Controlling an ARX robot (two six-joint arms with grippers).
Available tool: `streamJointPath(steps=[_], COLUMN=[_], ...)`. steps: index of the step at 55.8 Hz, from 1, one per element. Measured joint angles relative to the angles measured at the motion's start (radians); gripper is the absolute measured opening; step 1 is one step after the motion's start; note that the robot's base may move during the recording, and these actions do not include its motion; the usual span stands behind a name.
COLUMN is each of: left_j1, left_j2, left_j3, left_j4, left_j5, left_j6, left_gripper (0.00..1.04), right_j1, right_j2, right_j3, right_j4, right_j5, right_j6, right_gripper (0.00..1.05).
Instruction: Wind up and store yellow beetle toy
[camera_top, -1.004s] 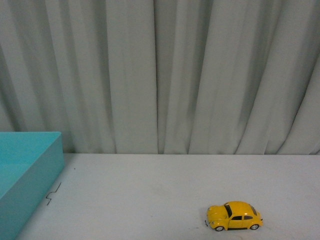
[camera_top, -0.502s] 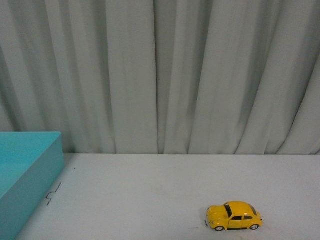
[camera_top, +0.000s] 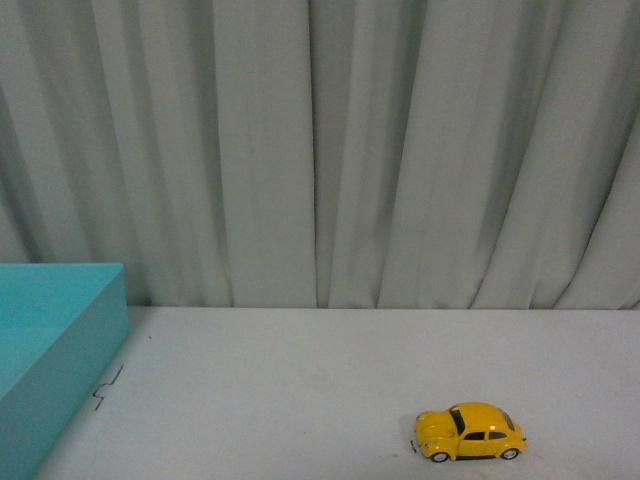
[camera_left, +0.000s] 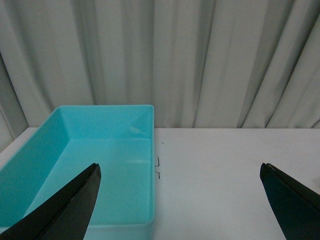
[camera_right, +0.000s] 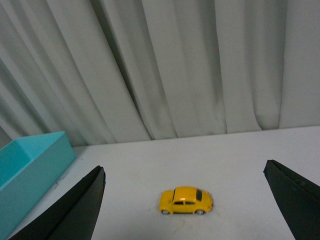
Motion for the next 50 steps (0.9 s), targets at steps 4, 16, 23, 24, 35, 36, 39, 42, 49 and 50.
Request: streamJointPath(steps=[4,16,23,24,35,36,39,42,49,50], left_j1=[0.000,0.000,0.000,0.000,0.000,0.000,0.000,0.000,0.000,0.000], left_j2=[0.000,0.000,0.000,0.000,0.000,0.000,0.000,0.000,0.000,0.000], left_j3=[0.000,0.000,0.000,0.000,0.000,0.000,0.000,0.000,0.000,0.000], left_j4=[0.000,0.000,0.000,0.000,0.000,0.000,0.000,0.000,0.000,0.000], left_j5=[0.000,0.000,0.000,0.000,0.000,0.000,0.000,0.000,0.000,0.000], left_j6=[0.000,0.000,0.000,0.000,0.000,0.000,0.000,0.000,0.000,0.000], left_gripper=[0.98,0.98,0.98,0.98,0.98,0.98,0.98,0.98,0.98,0.98], right_j1=[-0.019,0.002,0.067,0.074,0.184,0.190,0.218,0.237,0.267,0.270], right_j2=[0.186,0.661,0.814,0.827,1.004,1.012,1.053,1.084,1.164,1.171], right_j3=[0.054,0.281,0.402,0.413,0.610,0.623,0.680,0.719,0.827,0.838], right_j4=[0.164,0.456,0.407,0.403,0.280,0.264,0.204,0.148,-0.040,-0.060], right_j5=[-0.013,-0.012,-0.020,-0.020,-0.035,-0.040,-0.063,-0.088,-0.155,-0.161], right_j6=[0.007,-0.015,-0.069,-0.076,-0.227,-0.240,-0.299,-0.367,-0.561,-0.570], right_gripper=[0.98,0.98,0.98,0.98,0.98,0.98,0.98,0.98,0.98,0.98])
